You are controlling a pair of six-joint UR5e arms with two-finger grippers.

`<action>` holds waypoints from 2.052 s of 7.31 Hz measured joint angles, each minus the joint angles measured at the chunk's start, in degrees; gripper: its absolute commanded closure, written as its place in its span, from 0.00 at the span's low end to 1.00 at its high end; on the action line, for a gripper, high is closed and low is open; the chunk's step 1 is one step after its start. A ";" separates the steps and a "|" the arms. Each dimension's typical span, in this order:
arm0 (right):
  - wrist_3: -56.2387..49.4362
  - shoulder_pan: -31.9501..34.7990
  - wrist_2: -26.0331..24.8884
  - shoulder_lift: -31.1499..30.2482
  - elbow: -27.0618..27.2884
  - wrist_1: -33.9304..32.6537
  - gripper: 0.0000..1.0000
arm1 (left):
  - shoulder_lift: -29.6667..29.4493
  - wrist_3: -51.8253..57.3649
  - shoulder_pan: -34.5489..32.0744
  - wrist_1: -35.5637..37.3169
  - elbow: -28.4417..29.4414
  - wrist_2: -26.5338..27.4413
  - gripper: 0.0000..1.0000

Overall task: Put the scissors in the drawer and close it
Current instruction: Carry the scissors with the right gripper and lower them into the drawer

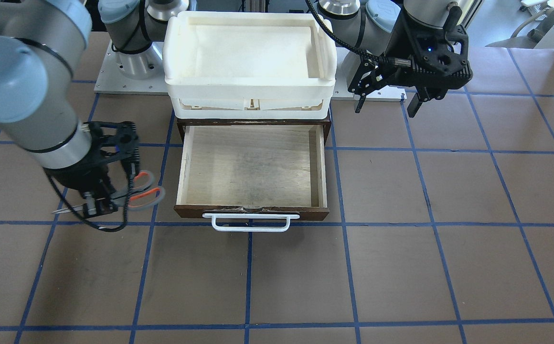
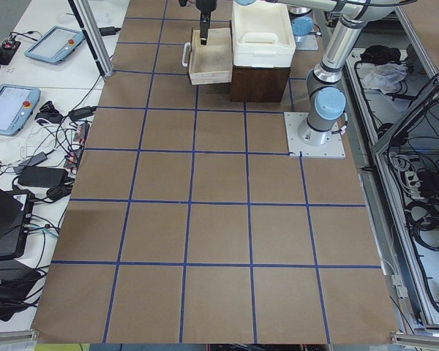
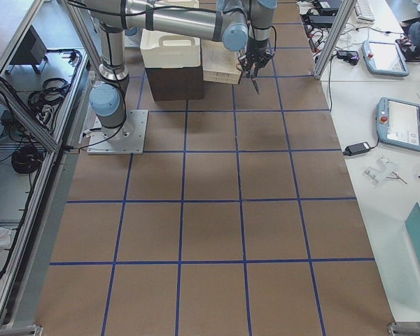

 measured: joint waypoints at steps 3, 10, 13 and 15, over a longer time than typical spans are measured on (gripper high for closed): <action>17.76 11.49 1.19 0.02 0.15 0.29 1.00 | 0.06 -0.01 0.00 -0.03 -0.01 0.03 0.00; 36.53 21.75 2.66 5.18 0.99 -0.81 1.00 | 0.11 -0.08 0.00 -0.09 -0.01 0.05 0.00; 38.22 22.42 2.69 7.74 1.08 -1.13 0.44 | 0.14 -0.07 0.00 -0.18 -0.01 0.07 0.00; 38.55 22.51 2.83 8.03 1.00 -1.21 0.01 | 0.22 -0.06 0.01 -0.12 -0.37 0.01 0.00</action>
